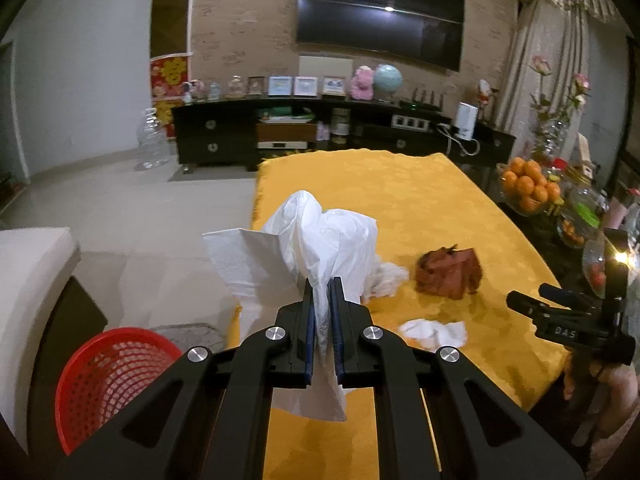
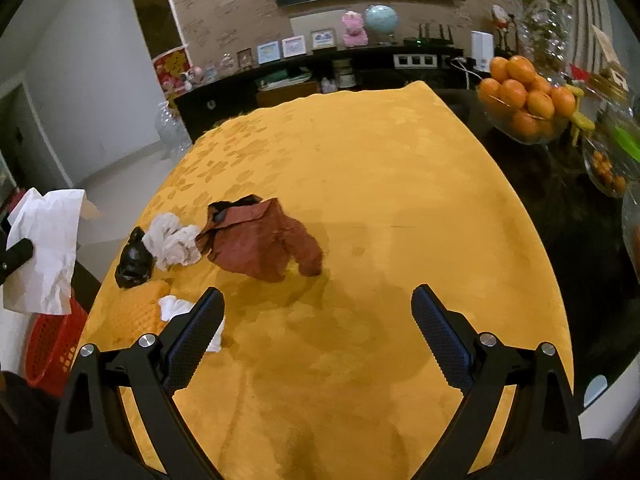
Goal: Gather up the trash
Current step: 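Grasp the brown cloth with the right tool while the left tool holds the tissue, then carry the tissue and brown cloth over the red wastebasket with both tools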
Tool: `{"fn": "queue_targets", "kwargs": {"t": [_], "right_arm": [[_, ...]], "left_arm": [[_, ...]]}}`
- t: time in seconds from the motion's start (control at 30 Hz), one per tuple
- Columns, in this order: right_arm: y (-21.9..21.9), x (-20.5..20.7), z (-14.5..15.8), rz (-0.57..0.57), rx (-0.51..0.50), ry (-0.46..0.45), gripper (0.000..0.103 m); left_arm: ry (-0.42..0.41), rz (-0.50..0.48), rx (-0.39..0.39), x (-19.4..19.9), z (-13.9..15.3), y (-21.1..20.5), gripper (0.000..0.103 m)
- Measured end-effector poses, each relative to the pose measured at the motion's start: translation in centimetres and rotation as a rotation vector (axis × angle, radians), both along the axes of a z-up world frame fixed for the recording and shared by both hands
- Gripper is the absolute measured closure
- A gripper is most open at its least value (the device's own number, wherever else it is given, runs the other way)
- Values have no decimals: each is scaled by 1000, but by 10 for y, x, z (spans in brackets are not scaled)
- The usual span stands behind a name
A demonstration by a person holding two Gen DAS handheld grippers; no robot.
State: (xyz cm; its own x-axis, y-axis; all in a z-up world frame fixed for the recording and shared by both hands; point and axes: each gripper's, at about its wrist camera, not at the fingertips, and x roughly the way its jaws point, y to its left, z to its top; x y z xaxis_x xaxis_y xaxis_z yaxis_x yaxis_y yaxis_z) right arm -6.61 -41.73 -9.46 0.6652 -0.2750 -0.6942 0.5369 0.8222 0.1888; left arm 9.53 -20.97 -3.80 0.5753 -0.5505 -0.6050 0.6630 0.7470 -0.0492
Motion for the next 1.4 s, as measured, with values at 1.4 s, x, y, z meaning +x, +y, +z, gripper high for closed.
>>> {"fn": "queue_targets", "kwargs": {"t": [1.4], "right_arm": [[2, 115, -29, 160, 2, 69, 32]], "left_arm": [[-14, 182, 41, 31, -29, 38, 96]]}}
